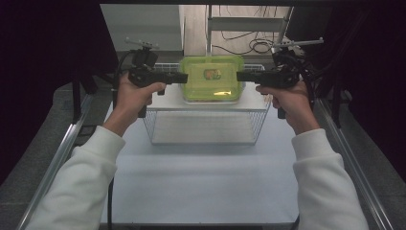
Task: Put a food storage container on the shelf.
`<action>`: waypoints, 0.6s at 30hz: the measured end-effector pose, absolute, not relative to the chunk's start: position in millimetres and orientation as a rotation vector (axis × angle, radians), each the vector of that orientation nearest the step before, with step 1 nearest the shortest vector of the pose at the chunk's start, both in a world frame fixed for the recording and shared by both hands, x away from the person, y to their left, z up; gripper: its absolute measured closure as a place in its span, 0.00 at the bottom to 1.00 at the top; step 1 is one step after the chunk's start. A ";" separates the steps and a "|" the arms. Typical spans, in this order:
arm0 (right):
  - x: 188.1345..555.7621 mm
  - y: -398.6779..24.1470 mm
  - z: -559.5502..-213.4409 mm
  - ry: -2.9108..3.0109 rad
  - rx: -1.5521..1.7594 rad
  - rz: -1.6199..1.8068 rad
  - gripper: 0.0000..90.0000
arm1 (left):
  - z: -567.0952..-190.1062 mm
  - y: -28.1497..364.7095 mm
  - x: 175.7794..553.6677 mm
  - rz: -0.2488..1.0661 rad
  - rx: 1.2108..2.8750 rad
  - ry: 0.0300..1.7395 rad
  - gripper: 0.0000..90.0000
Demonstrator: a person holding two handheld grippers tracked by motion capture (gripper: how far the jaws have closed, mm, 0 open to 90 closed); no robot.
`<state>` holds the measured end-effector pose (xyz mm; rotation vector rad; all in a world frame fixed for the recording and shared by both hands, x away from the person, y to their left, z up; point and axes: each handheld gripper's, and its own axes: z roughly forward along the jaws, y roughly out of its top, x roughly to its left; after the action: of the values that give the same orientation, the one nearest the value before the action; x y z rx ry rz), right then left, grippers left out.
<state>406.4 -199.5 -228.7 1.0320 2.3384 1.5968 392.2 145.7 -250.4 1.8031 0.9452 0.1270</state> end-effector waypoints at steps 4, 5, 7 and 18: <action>424.6 -198.0 -226.3 2.339 1.065 1.591 0.89 | -251.4 145.4 410.4 0.115 1.800 0.970 0.88; 424.6 -198.0 -226.3 2.339 1.065 1.591 0.89 | -251.4 145.4 410.4 0.115 1.800 0.970 0.88; 433.0 -197.2 -226.9 2.341 1.086 1.589 0.89 | -253.1 146.1 415.6 0.106 1.799 0.975 0.88; 454.5 -198.2 -238.1 2.339 1.169 1.601 0.88 | -255.6 146.6 431.2 0.062 1.765 1.001 0.87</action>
<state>454.5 -198.2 -238.1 1.1685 2.3386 1.6009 431.2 146.6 -255.6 1.7649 1.0011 0.0618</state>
